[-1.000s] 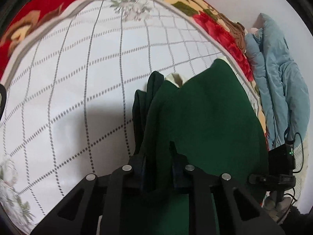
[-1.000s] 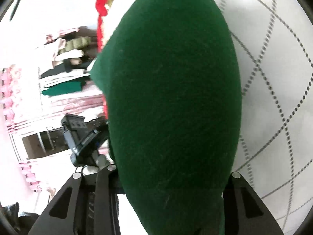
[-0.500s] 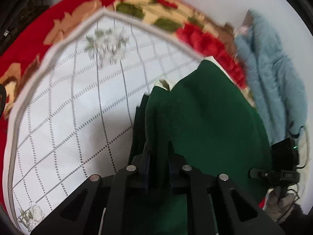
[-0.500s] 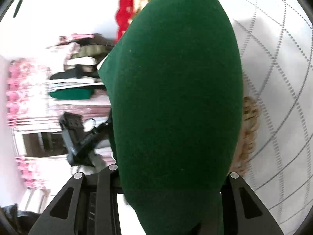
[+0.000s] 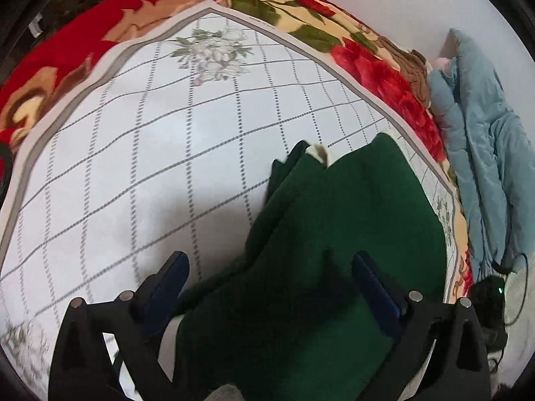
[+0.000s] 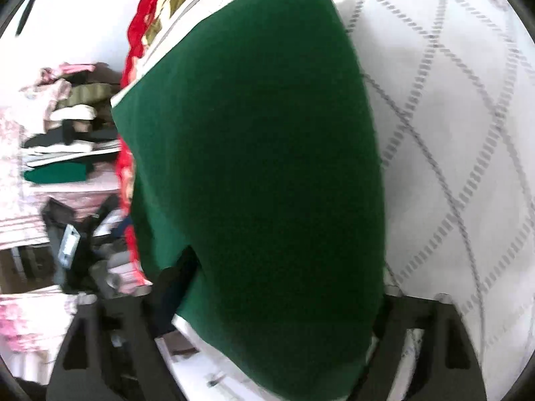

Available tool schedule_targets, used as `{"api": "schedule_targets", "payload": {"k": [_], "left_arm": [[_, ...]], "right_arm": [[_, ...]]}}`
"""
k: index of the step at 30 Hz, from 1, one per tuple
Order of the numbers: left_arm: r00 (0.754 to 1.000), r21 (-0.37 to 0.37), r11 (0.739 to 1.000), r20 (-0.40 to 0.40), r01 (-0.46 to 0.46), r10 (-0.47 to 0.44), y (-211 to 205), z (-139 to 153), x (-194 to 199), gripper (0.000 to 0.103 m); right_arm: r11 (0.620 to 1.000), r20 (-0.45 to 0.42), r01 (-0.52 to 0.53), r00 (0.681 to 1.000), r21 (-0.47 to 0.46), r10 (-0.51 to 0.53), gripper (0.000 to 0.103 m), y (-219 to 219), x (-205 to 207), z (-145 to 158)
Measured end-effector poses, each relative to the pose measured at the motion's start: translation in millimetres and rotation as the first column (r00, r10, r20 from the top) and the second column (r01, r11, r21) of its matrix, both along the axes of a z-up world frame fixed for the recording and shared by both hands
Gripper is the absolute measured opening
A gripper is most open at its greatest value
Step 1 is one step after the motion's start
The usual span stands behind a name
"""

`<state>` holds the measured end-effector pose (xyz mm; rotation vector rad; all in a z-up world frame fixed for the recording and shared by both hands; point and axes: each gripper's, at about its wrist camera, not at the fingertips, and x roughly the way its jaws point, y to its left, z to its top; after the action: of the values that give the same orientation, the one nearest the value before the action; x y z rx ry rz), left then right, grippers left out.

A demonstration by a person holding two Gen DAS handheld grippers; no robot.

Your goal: Fold large clothes

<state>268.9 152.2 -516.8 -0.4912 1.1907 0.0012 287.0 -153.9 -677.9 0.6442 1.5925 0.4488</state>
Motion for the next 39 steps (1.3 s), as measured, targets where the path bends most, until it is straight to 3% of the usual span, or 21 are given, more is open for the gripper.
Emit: {"api": "schedule_targets", "payload": {"k": [4, 6, 8, 10, 14, 16, 19, 21, 22, 23, 24, 25, 26, 31, 34, 35, 39], "left_arm": [[0.998, 0.012, 0.998, 0.012, -0.058, 0.058, 0.9, 14.5, -29.4, 0.1], [0.995, 0.028, 0.995, 0.012, -0.095, 0.095, -1.2, 18.7, -49.5, 0.1], [0.991, 0.035, 0.99, -0.007, -0.134, 0.134, -4.5, 18.3, -68.8, 0.1], [0.982, 0.036, 0.983, -0.036, -0.182, 0.184, -6.7, 12.4, -87.6, 0.1], [0.964, 0.019, 0.969, -0.104, -0.245, 0.245, -11.4, -11.8, -114.3, 0.1], [0.963, 0.02, 0.97, -0.118, -0.243, 0.244, -13.9, -22.5, -120.8, 0.1], [0.959, 0.023, 0.966, -0.12, -0.256, 0.257, -17.0, -34.5, -129.0, 0.1], [0.955, 0.002, 0.963, -0.12, -0.271, 0.269, -18.2, -41.5, -130.8, 0.1], [0.954, -0.013, 0.96, -0.12, -0.279, 0.275, -17.7, -44.1, -132.1, 0.1], [0.95, -0.037, 0.955, -0.121, -0.294, 0.288, -17.5, -47.4, -133.7, 0.1], [0.945, -0.068, 0.948, -0.121, -0.312, 0.303, -17.3, -49.4, -134.1, 0.099], [0.938, -0.105, 0.935, -0.119, -0.338, 0.326, -15.8, -52.1, -135.1, 0.099], [0.93, -0.133, 0.923, -0.119, -0.361, 0.347, -14.6, -54.8, -134.8, 0.099], [0.886, -0.295, 0.836, -0.131, -0.464, 0.445, -7.1, -69.2, -133.8, 0.099], [0.859, -0.375, 0.776, -0.146, -0.507, 0.49, -5.4, -74.3, -140.7, 0.099], [0.85, -0.405, 0.752, -0.156, -0.52, 0.504, -5.4, -75.4, -144.6, 0.099], [0.806, -0.563, 0.614, -0.175, -0.553, 0.566, -4.1, -82.6, -154.1, 0.099]], "right_arm": [[0.994, 0.039, 0.081, 0.996, -0.073, -0.078, 0.103, -18.2, -45.7, 28.3], [0.983, 0.023, 0.178, 0.984, -0.052, -0.177, 0.103, -37.8, -72.5, 36.4], [0.952, -0.02, 0.307, 0.952, 0.003, -0.307, 0.103, -55.7, -106.5, 34.1], [0.91, -0.094, 0.41, 0.91, 0.068, -0.403, 0.103, -55.5, -139.4, 20.2], [0.757, -0.218, 0.599, 0.8, 0.261, -0.558, 0.103, -33.1, -174.4, -31.8], [0.692, -0.215, 0.634, 0.771, 0.345, -0.6, 0.103, -24.1, -174.6, -52.0], [0.629, -0.141, 0.67, 0.72, 0.395, -0.679, 0.103, -11.6, -157.3, -52.8], [0.608, -0.122, 0.696, 0.69, 0.383, -0.713, 0.103, -1.8, -146.2, -49.5], [0.582, -0.116, 0.723, 0.658, 0.372, -0.744, 0.097, 0.2, -143.4, -47.2], [0.554, -0.134, 0.742, 0.635, 0.378, -0.76, 0.073, 0.4, -142.8, -48.5], [0.527, -0.16, 0.752, 0.622, 0.396, -0.767, 0.061, 0.2, -142.5, -50.5], [0.481, -0.206, 0.767, 0.6, 0.425, -0.773, 0.058, -1.0, -142.1, -51.6], [0.474, -0.215, 0.769, 0.597, 0.43, -0.773, 0.055, -4.0, -140.6, -47.6], [0.462, -0.262, 0.765, 0.607, 0.449, -0.75, 0.049, 3.6, -136.2, -25.8], [0.451, -0.29, 0.776, 0.598, 0.441, -0.747, 0.049, 27.1, -126.8, -21.1], [0.452, -0.291, 0.776, 0.6, 0.441, -0.745, 0.049, 23.7, -128.3, -23.1], [0.443, -0.311, 0.778, 0.598, 0.445, -0.738, 0.049, 18.5, -125.6, -16.8]]}}
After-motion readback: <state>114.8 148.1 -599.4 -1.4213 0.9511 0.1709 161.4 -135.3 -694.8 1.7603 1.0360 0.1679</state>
